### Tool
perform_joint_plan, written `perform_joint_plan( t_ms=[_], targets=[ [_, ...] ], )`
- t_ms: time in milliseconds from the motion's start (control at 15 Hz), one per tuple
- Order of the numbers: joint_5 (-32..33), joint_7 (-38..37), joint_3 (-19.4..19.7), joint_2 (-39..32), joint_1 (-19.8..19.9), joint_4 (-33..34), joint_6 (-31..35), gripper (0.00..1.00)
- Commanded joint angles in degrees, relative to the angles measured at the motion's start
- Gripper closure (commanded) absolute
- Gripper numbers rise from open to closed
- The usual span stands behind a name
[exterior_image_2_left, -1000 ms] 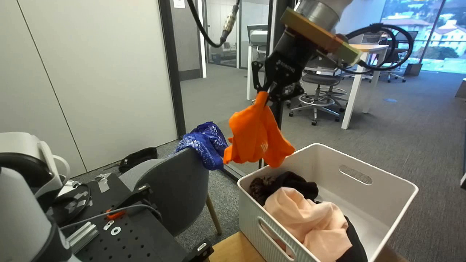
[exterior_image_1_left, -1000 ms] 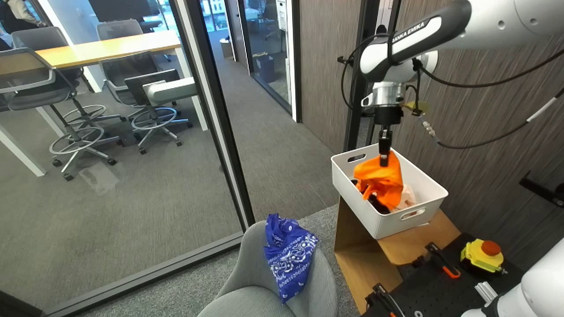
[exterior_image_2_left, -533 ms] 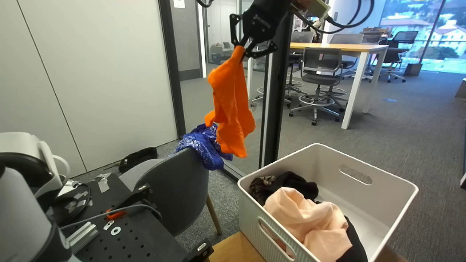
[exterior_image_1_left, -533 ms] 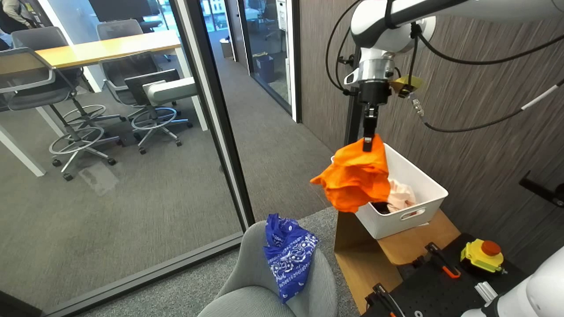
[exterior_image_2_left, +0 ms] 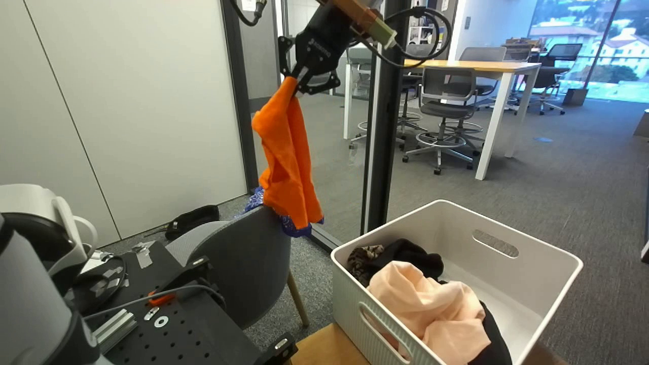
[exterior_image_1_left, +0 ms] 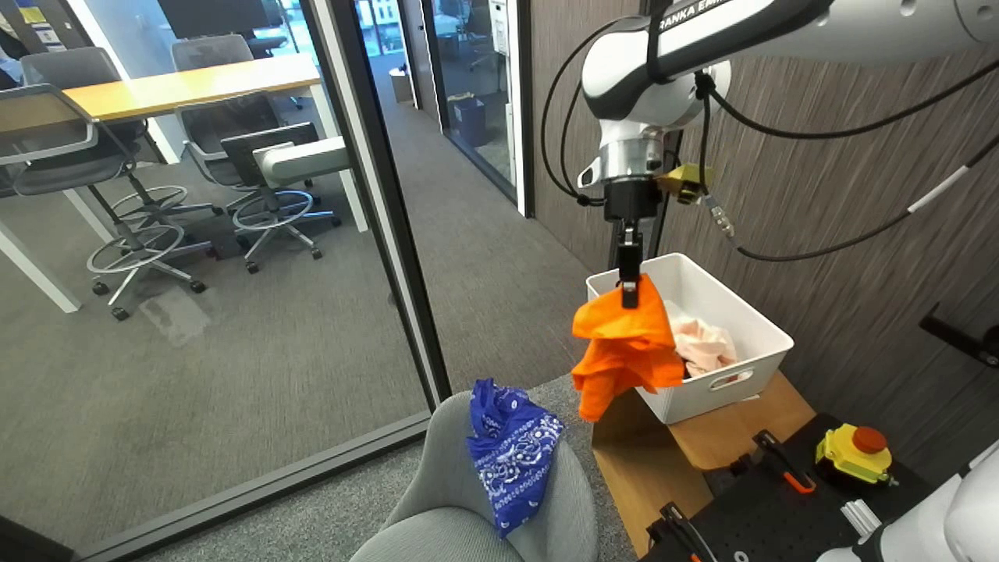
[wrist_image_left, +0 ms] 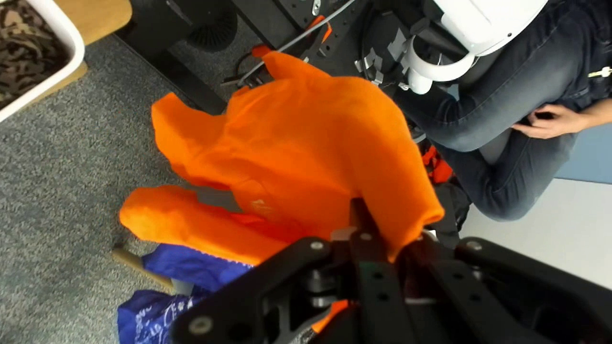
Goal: Remove the orange clothing from the white basket and hang it on the back of the chair
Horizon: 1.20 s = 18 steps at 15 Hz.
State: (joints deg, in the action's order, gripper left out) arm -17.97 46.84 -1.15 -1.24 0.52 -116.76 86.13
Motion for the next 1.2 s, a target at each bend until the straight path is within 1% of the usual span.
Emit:
perform_joint_plan(
  t_ms=[0,267,533,867,1133],
  targets=[
    [-1.1,-5.1,-0.5,1.2,-1.1,-7.1,4.5,0.94],
    [-1.5,-9.2,-1.3,0.1,-2.2,-12.3,8.7,0.94],
    [-1.9,-12.0,-3.6,-2.5,-4.3,-13.9,10.6,0.95],
    [-1.0,-15.8,-7.1,-9.0,-7.1,-11.4,11.9,0.94],
    [1.1,-18.4,-8.3,-14.8,-7.9,-8.6,12.2,0.94]
  ],
)
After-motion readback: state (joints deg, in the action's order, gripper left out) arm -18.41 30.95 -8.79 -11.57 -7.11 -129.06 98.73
